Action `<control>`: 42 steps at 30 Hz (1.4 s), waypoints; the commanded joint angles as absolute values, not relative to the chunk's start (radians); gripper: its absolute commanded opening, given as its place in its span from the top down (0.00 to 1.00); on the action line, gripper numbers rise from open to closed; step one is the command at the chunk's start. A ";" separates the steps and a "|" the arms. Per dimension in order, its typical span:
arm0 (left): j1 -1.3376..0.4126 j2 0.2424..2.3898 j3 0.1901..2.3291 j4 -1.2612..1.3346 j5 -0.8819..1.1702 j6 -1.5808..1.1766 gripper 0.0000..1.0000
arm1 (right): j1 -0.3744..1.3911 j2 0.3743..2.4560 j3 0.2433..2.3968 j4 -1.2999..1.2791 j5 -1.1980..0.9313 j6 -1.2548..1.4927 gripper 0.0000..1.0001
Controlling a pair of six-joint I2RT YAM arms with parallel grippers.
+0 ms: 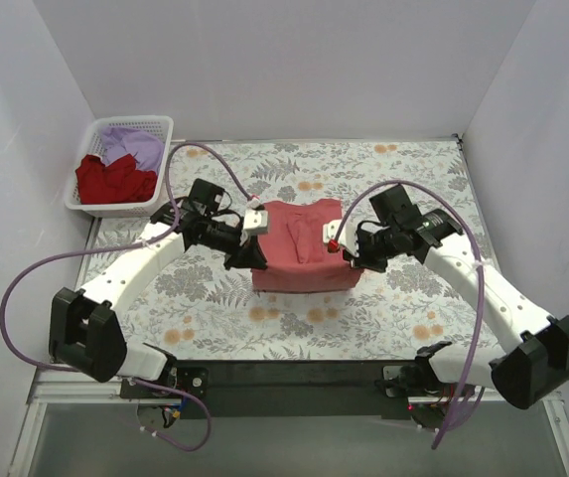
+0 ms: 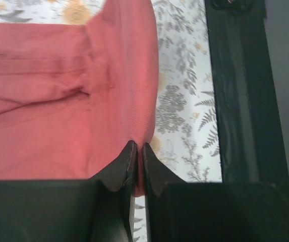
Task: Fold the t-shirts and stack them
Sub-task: Fold the tshirt
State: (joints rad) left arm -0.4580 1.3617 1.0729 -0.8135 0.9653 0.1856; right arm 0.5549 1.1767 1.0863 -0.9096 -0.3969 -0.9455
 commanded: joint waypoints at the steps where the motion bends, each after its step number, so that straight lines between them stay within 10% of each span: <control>1: -0.379 1.446 1.202 -0.827 1.025 0.136 1.00 | 0.500 1.290 1.225 -0.946 -0.426 -0.991 0.99; 19: -0.236 2.263 1.763 -0.583 0.890 0.020 1.00 | 0.334 2.213 1.850 -0.911 -0.483 -1.089 0.99; 31: -0.288 1.898 1.220 -0.690 0.969 0.244 1.00 | 0.423 1.872 1.306 -0.793 -0.534 -0.927 0.96; 35: -0.287 1.780 1.131 -0.683 0.968 0.279 0.70 | 0.439 1.772 1.249 -0.845 -0.627 -0.819 0.55; 42: -0.333 1.718 1.206 -0.657 1.063 0.259 0.52 | 0.328 1.827 1.437 -0.887 -0.816 -0.605 0.58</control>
State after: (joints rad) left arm -0.2989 1.7725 1.1542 -0.6941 0.9863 0.2489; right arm 0.3904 1.7962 1.3315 -0.8749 -0.6811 -0.7345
